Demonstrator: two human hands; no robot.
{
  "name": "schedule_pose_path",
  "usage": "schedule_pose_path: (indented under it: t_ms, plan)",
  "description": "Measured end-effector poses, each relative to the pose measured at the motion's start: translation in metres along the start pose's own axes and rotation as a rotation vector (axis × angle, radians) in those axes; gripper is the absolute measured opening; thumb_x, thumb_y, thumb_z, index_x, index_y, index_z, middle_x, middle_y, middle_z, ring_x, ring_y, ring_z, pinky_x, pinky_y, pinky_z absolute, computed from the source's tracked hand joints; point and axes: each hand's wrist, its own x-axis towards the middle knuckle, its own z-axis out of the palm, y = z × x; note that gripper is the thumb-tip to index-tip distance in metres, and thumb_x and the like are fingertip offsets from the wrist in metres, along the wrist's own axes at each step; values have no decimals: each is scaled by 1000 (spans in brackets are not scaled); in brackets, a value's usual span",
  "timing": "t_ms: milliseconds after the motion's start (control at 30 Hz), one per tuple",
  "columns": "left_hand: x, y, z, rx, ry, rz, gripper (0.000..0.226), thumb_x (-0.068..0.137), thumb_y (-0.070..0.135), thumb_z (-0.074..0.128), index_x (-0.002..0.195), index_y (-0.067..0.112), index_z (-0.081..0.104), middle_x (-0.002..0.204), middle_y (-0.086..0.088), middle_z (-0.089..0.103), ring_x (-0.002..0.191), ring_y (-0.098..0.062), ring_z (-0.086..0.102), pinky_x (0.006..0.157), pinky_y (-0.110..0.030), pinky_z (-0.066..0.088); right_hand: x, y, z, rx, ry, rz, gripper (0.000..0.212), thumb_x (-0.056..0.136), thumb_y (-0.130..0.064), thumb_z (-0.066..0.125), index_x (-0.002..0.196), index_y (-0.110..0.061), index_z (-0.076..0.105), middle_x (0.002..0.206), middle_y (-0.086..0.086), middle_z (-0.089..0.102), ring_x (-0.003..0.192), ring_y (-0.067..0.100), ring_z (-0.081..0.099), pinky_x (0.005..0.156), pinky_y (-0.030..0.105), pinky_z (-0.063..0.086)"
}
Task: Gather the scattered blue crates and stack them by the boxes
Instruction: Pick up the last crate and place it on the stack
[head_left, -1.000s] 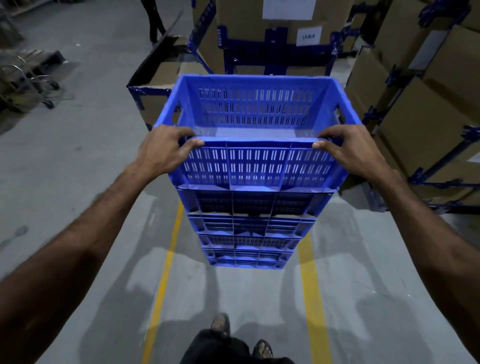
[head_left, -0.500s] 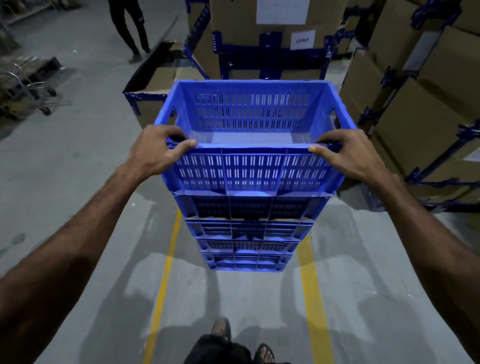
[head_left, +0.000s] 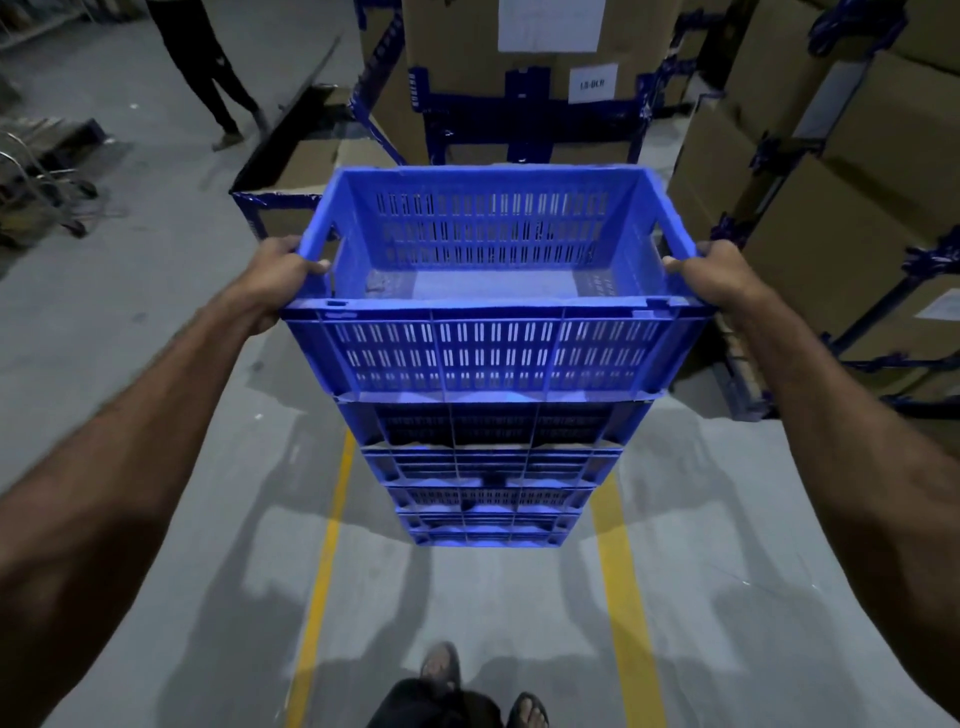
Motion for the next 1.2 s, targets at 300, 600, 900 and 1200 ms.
schedule_pose_path:
  t_ms: [300,600,900,1200]
  plan:
    - [4,-2,-1,-4,26,58,38,91,-9,58,125,6,64,109,-9,70,81,-18,67,77,-35,56,4,-7,4,87,30,35,9,102,-13,60,109,-8,58,73,0,55,59,11,52,35,17,39]
    - [6,-3,-1,-7,26,76,40,89,-10,58,126,5,64,109,-9,69,82,-18,67,71,-29,55,9,0,8,131,57,63,10,98,-16,65,102,-9,58,77,4,58,60,17,57,50,29,42]
    - [4,-1,-1,-65,25,80,41,89,-13,57,123,9,64,103,-6,70,79,-15,68,61,-21,57,14,3,9,143,62,70,13,97,-19,66,106,-13,60,86,7,63,62,16,59,50,26,44]
    - [16,-8,-9,-60,31,88,42,87,-10,59,125,7,65,108,-9,70,86,-22,69,83,-40,59,24,4,13,172,59,79,18,96,-19,67,110,-9,61,95,10,65,72,22,65,57,32,49]
